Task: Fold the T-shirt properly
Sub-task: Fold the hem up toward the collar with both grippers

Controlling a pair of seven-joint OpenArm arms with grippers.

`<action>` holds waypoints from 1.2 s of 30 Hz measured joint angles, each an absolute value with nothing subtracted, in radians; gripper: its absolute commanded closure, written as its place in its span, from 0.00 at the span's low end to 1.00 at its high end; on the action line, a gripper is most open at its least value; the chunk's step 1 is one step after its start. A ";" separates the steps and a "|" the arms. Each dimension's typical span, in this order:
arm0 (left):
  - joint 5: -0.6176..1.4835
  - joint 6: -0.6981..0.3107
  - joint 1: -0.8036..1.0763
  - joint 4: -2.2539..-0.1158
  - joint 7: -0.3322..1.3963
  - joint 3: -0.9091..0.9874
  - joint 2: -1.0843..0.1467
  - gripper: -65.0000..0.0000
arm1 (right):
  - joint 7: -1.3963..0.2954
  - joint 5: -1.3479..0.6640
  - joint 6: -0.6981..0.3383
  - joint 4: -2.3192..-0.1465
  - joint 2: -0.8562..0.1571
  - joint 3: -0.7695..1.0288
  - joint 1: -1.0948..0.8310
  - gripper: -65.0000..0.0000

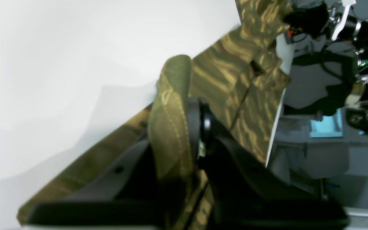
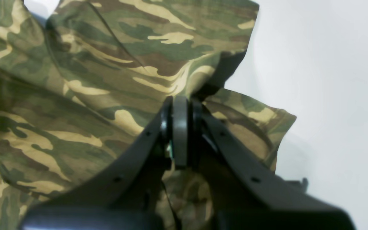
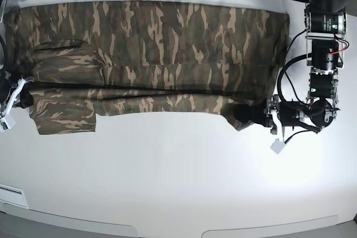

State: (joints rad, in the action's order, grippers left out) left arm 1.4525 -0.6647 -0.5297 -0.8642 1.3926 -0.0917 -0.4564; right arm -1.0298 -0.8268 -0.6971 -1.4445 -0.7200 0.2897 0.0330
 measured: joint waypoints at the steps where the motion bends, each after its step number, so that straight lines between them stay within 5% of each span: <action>1: 1.457 -0.667 -0.529 -0.864 1.392 -0.092 -0.465 1.00 | -1.029 -0.826 -0.697 -1.444 -0.720 0.290 0.033 1.00; 25: 1.467 -0.611 -0.513 -0.877 1.391 -0.092 -0.555 1.00 | -1.180 -0.989 -0.700 -1.444 -0.747 0.289 0.027 1.00; 36: 1.466 -0.653 -0.317 -1.330 1.393 -0.093 -0.636 1.00 | -1.081 -0.883 -0.698 -1.446 -0.745 0.289 -0.049 1.00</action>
